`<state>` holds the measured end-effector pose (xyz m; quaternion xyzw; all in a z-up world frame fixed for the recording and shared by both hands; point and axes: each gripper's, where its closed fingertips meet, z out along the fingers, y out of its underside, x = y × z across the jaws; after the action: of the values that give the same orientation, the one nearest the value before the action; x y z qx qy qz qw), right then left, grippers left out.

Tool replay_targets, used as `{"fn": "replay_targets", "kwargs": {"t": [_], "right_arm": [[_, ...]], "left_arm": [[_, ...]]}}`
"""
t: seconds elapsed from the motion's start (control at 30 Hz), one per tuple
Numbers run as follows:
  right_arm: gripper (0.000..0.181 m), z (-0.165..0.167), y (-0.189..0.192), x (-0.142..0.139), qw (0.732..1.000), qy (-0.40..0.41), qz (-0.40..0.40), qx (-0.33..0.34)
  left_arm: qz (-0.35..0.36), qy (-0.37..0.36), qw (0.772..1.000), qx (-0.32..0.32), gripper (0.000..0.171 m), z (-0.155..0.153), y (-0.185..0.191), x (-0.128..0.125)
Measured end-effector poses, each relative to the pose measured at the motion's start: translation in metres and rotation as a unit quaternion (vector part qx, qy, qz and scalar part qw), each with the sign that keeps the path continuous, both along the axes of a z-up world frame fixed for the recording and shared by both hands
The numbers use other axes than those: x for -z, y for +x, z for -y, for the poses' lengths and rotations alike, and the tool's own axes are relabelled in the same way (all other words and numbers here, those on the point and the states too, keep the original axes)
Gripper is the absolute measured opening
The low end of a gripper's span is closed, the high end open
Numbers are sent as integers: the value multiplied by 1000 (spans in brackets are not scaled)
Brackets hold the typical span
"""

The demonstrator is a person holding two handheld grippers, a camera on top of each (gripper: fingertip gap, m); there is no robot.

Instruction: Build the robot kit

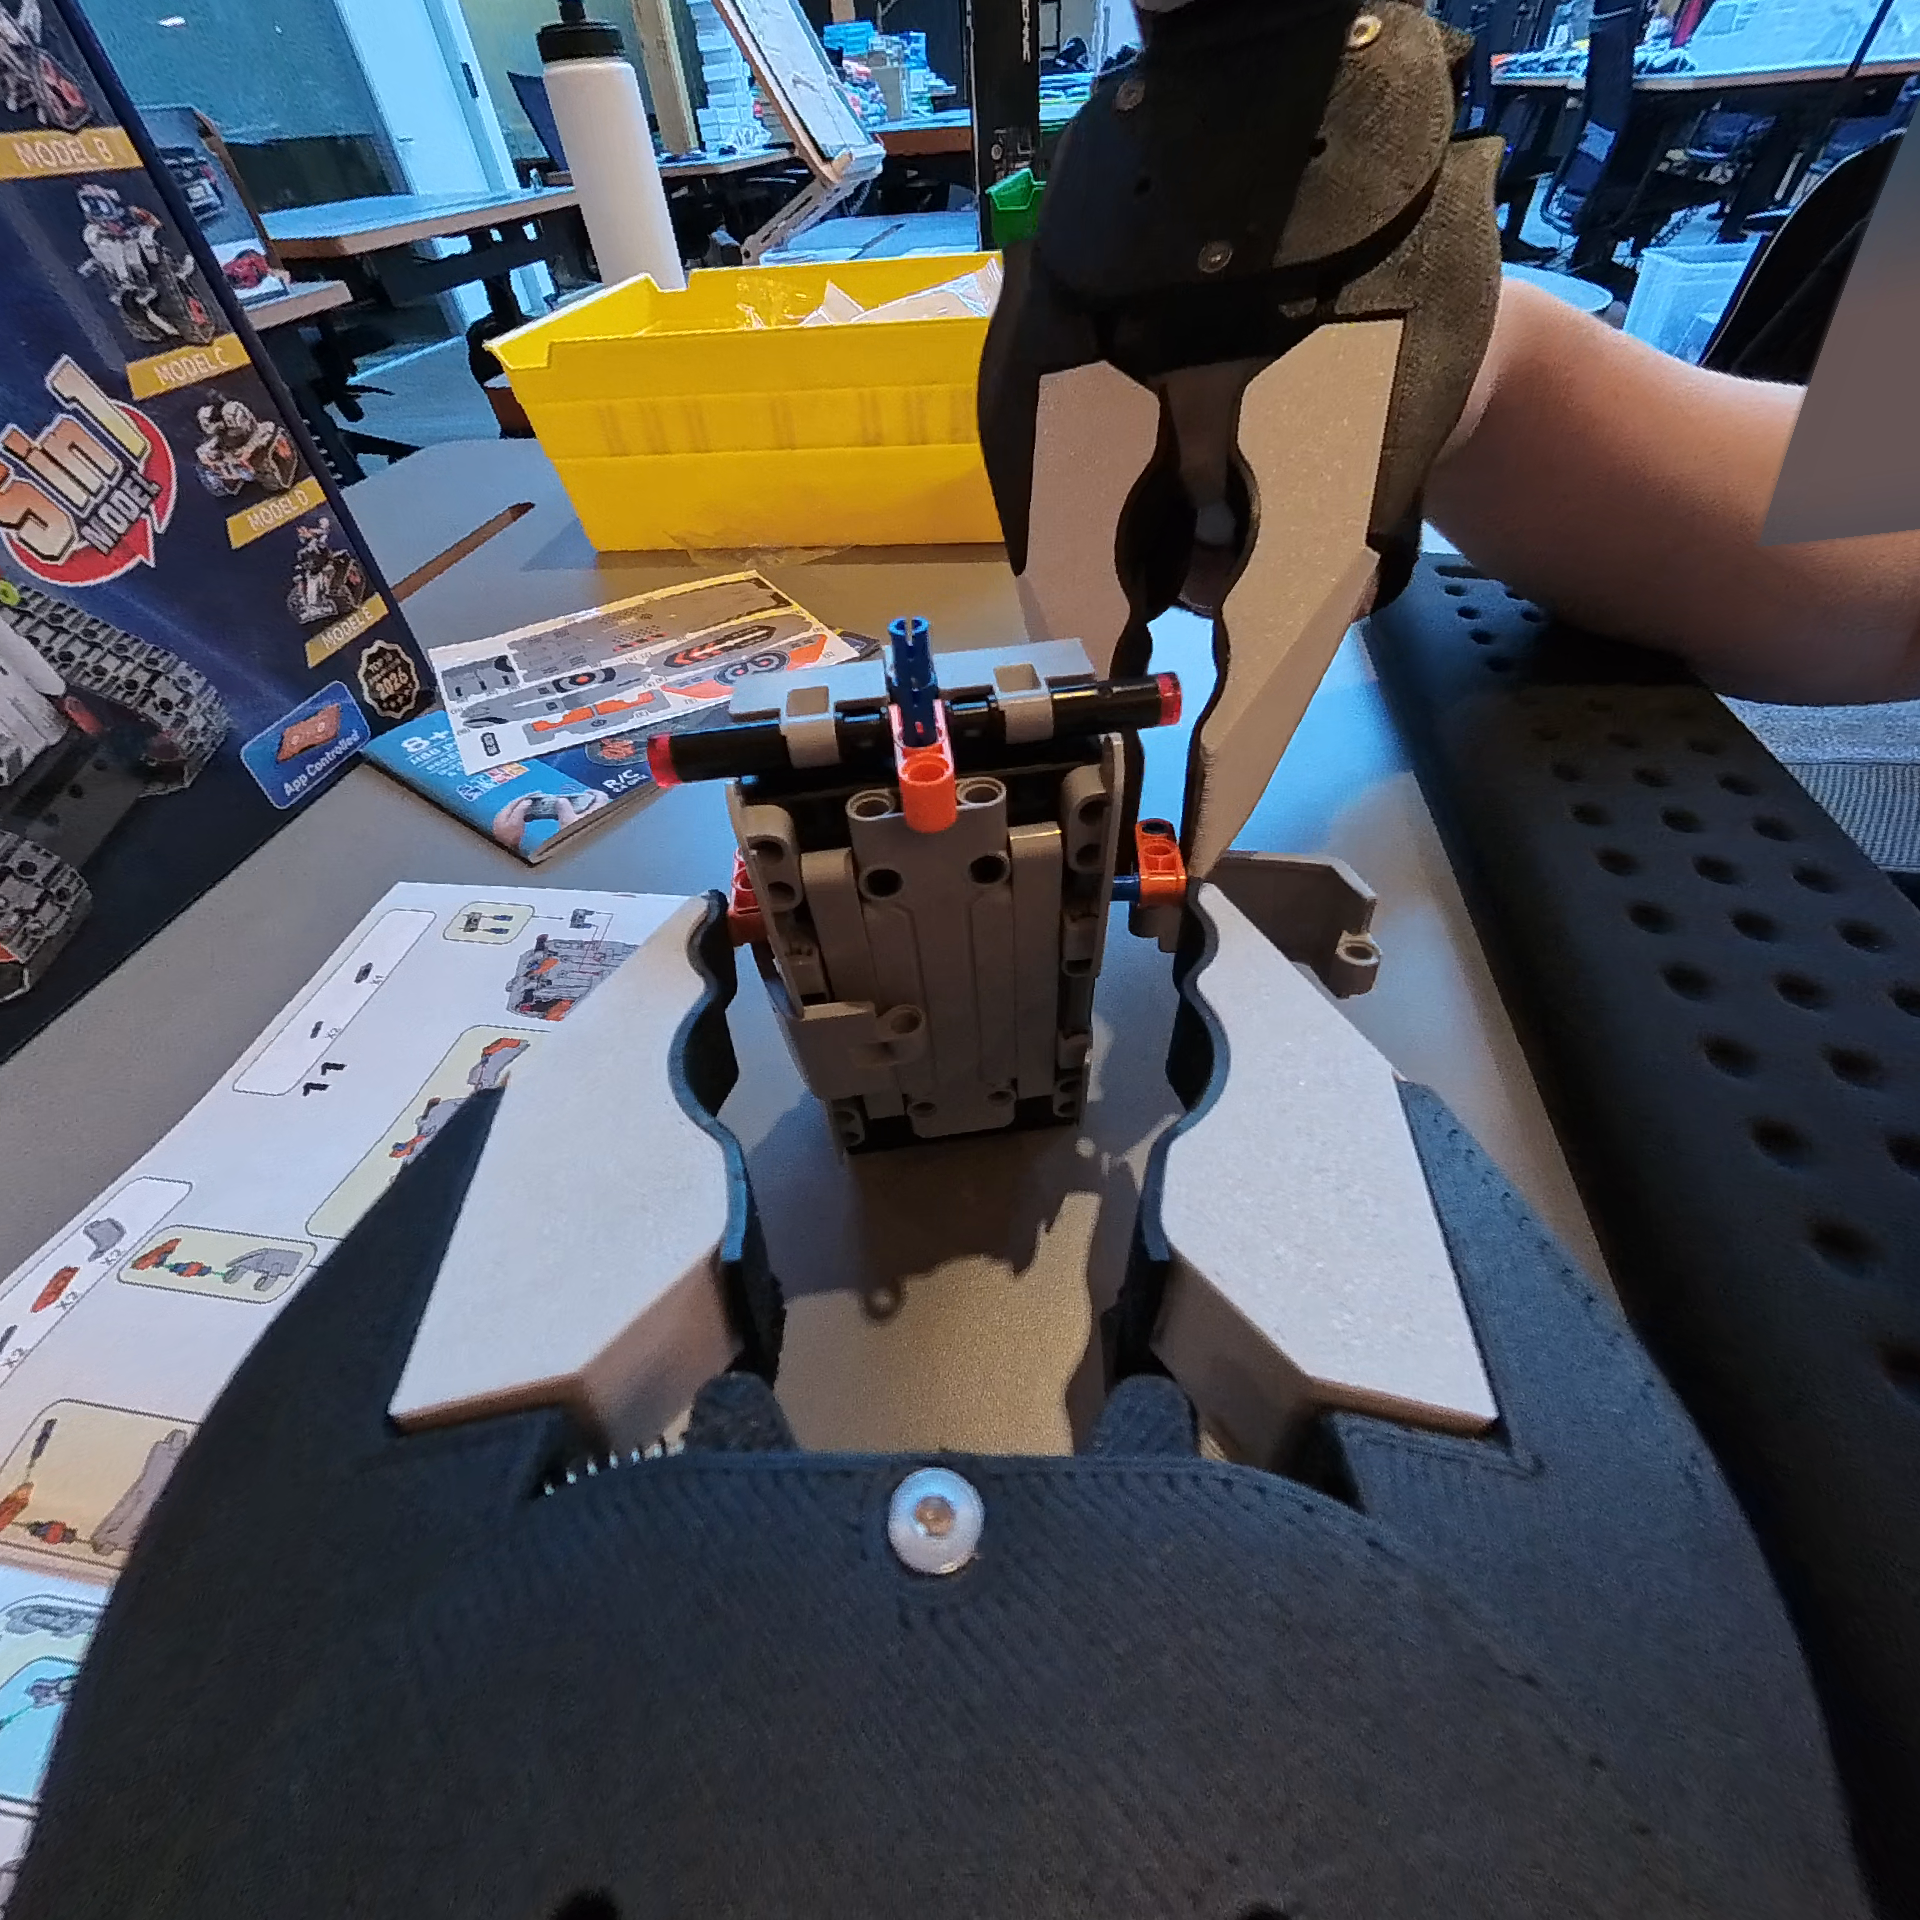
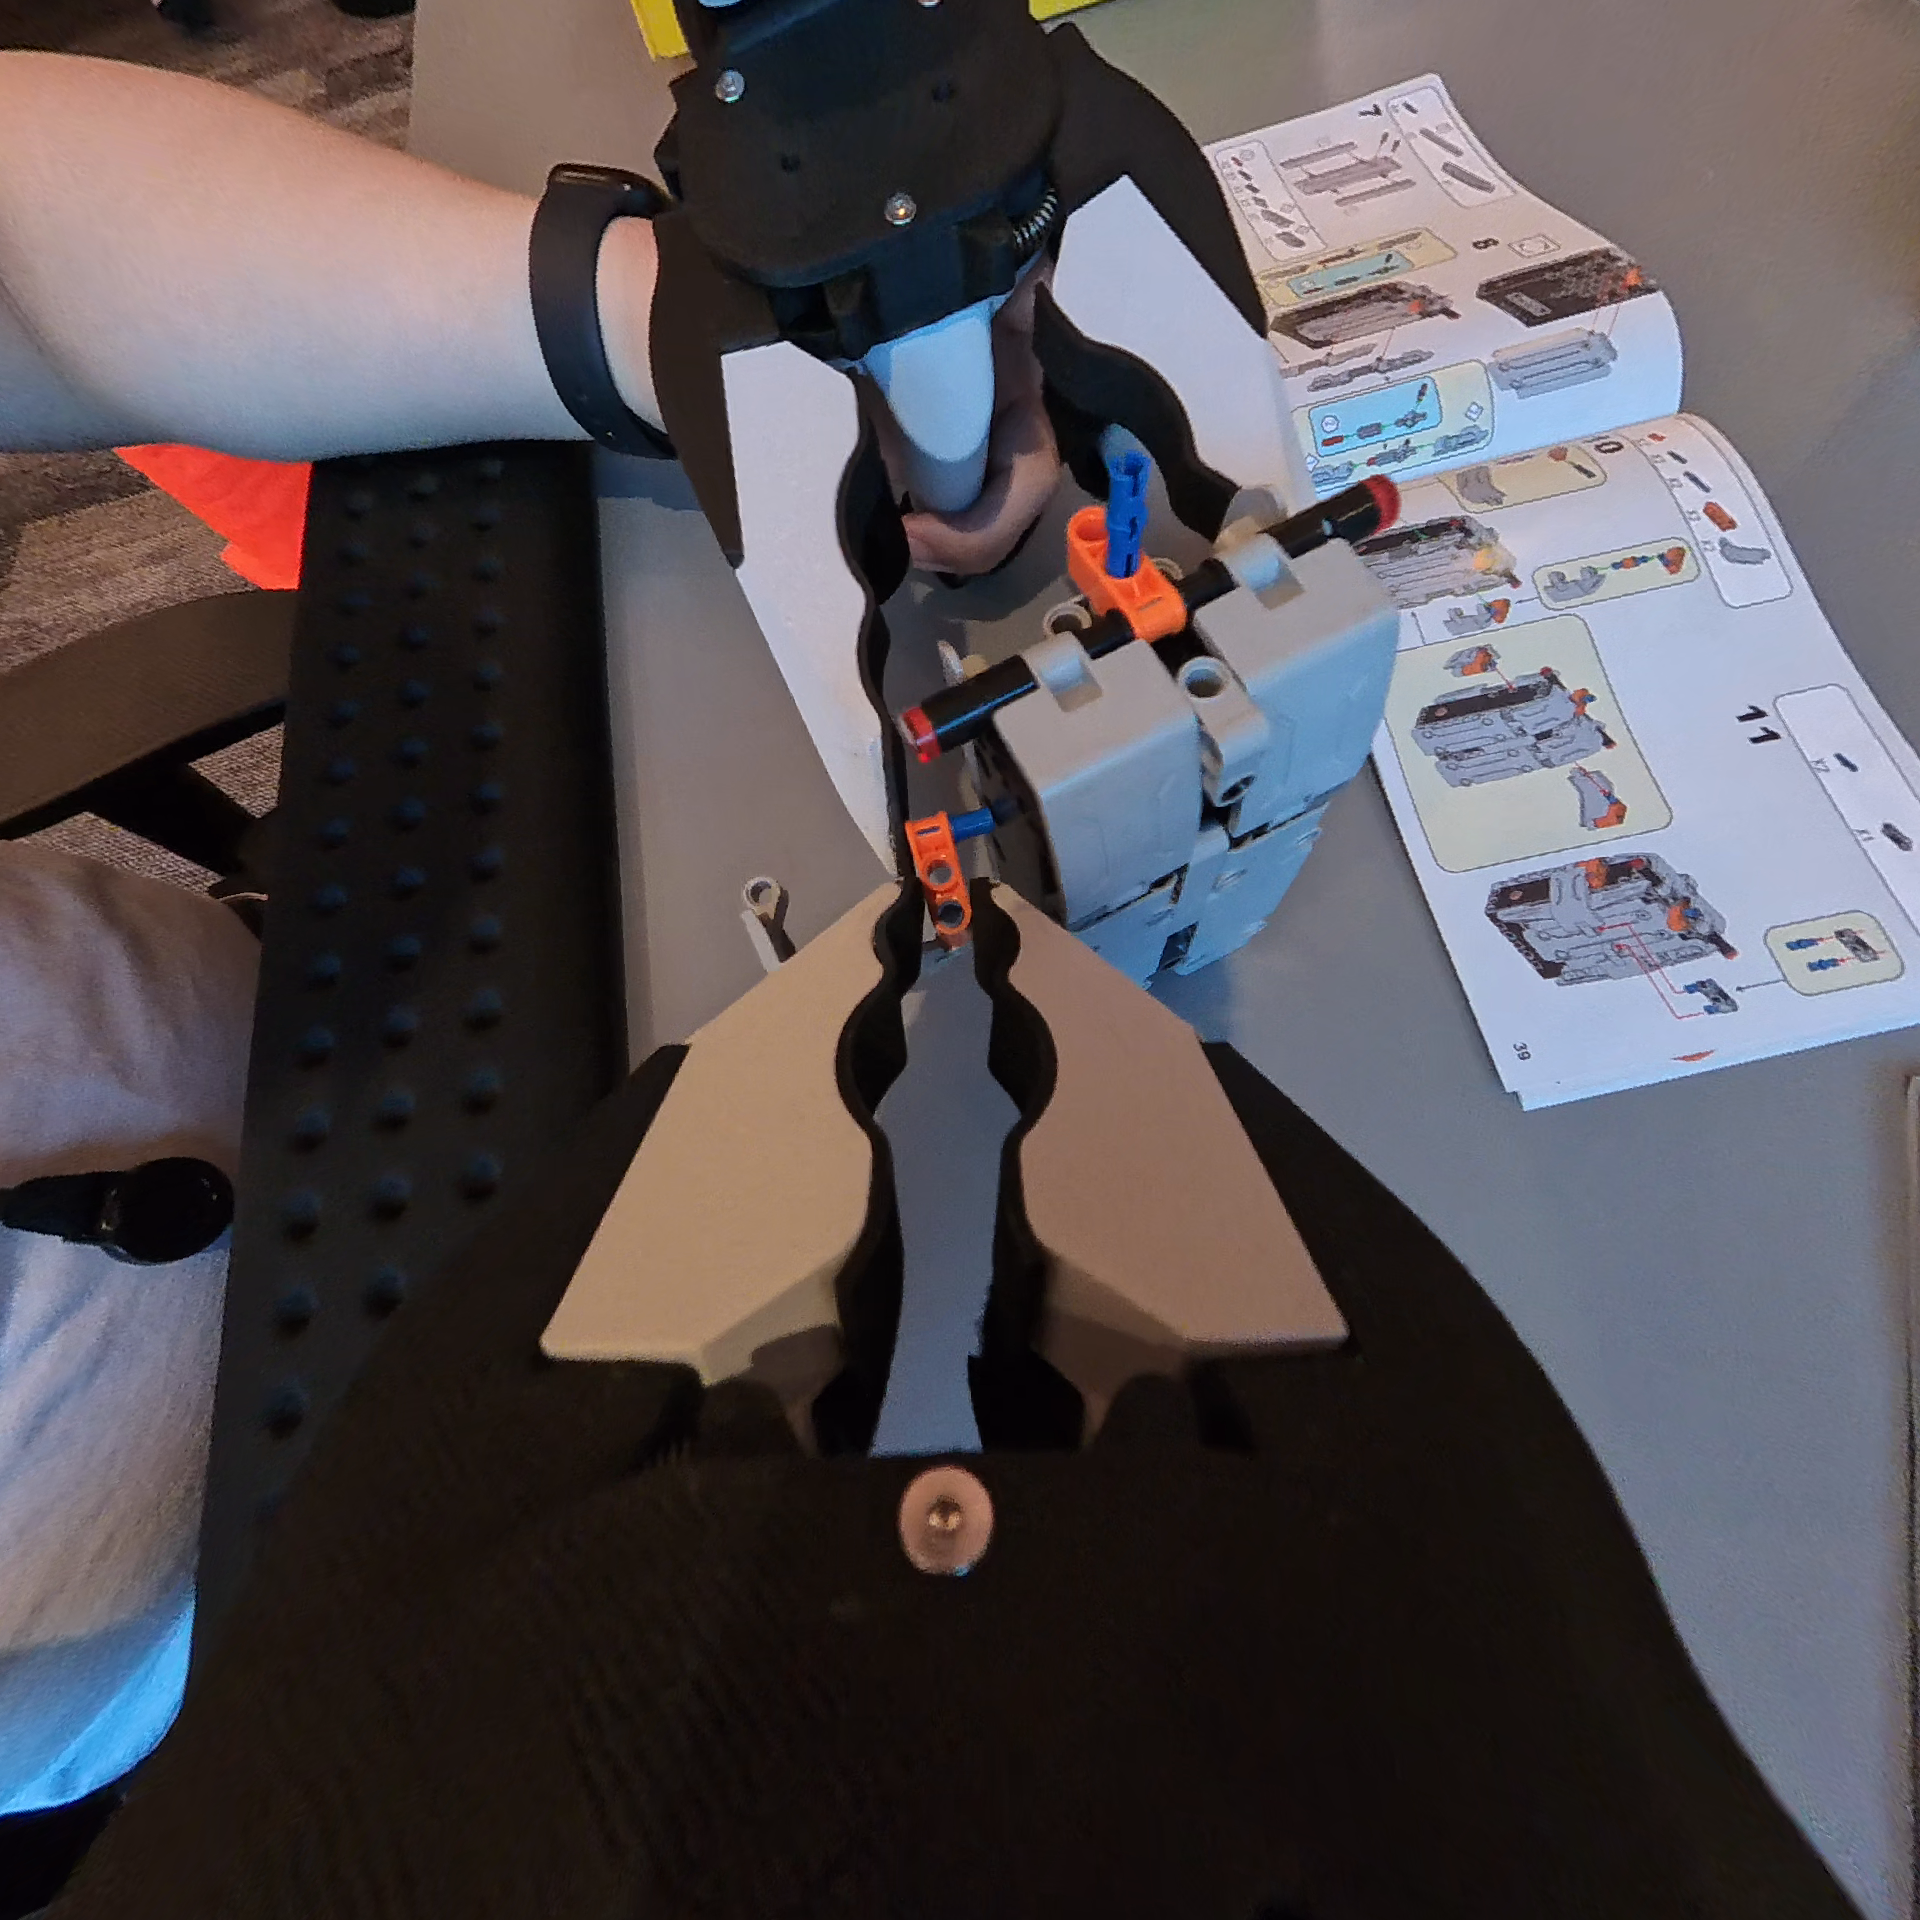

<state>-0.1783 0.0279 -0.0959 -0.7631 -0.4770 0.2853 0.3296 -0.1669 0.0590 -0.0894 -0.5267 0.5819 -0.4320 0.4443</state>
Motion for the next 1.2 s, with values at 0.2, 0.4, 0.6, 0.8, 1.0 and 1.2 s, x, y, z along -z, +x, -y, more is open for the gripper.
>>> {"fn": "replay_targets", "kwargs": {"t": [0.2, 0.4, 0.6, 0.8, 1.0, 1.2], "right_arm": [[9, -2, 0, -1, 999, -1, -15, 34], [8, -2, 4, 0, 999, 15, 0, 32], [8, -2, 6, 3, 999, 44, 23, 13], [8, 2, 4, 3, 1000, -22, -14, -11], [8, 2, 7, 1, 996, -59, -62, -7], [11, -2, 13, 3, 990, -100, -101, 13]], "left_arm": [[2, -3, 1000, -12, 82, -4, -1, -1], [4, 0, 1000, -13, 75, -4, -2, -1], [3, 1, 1000, -10, 75, -3, -1, -1], [5, -6, 1000, -7, 68, -4, -1, -1], [5, -6, 1000, -9, 68, -5, -1, -1], [5, -6, 1000, -7, 68, -4, -1, -1]]}}
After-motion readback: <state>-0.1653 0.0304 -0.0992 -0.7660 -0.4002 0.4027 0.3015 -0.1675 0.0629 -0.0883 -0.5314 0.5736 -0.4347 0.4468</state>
